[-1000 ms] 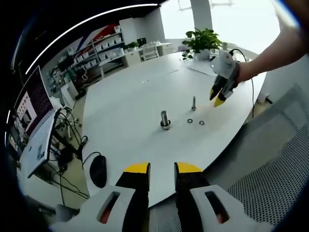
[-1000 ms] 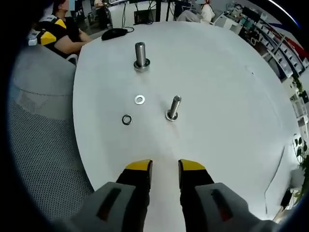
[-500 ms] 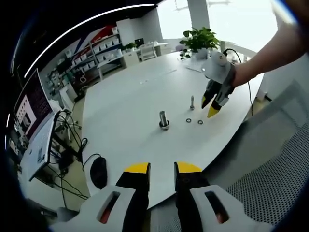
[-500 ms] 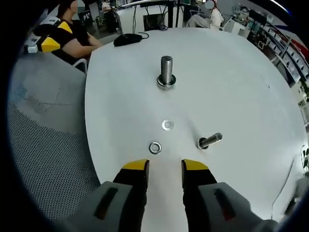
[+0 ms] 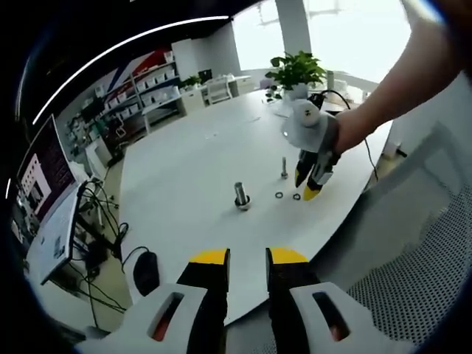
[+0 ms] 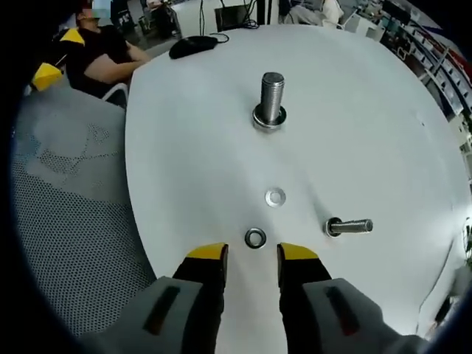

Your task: Place the washer onto the threaded stud by aligning its center hole with the stud, sliding it down to the base, and recovering from edge contact or off-axis alignment until the washer reaches the visible bottom stop.

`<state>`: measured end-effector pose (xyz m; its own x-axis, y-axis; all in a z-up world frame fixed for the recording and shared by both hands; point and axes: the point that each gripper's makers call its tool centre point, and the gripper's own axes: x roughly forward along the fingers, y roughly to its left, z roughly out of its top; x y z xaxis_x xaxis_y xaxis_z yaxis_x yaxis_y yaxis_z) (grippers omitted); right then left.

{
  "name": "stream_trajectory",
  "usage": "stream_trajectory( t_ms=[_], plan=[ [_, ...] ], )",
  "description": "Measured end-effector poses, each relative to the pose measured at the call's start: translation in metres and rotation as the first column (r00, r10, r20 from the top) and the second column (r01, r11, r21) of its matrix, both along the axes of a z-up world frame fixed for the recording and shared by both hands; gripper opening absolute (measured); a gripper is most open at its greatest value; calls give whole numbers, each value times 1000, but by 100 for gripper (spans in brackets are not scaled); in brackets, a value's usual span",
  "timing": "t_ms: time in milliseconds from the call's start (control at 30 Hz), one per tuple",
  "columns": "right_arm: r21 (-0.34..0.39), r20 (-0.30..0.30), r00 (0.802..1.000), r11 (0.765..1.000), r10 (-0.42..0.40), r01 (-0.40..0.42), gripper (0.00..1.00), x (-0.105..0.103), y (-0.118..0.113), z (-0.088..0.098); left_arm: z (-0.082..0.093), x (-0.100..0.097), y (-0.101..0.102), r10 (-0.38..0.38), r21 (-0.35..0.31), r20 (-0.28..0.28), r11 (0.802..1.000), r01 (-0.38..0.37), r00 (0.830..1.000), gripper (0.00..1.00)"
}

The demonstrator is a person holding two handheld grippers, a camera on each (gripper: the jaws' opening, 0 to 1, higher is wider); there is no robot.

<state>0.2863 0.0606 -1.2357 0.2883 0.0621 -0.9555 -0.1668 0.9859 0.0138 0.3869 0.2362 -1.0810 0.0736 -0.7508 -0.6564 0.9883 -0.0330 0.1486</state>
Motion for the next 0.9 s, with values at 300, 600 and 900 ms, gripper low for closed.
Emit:
stream_trajectory(
  t_ms=[300,600,900],
  plan=[
    [-52,-65,998,998,22,-25,28,4,5,-8,2,-9,-3,-40,-16,-20,999,40,999,17],
    [-50,-103,991,995,87,-92,23,5,1,-10,4,-13,-4,-57,-23,-22,998,57,998,17],
    [-40,-81,990,992,116,-120,22,4,1,-10,5,-17,-5,-78,-30,-22,997,77,997,16]
  ],
)
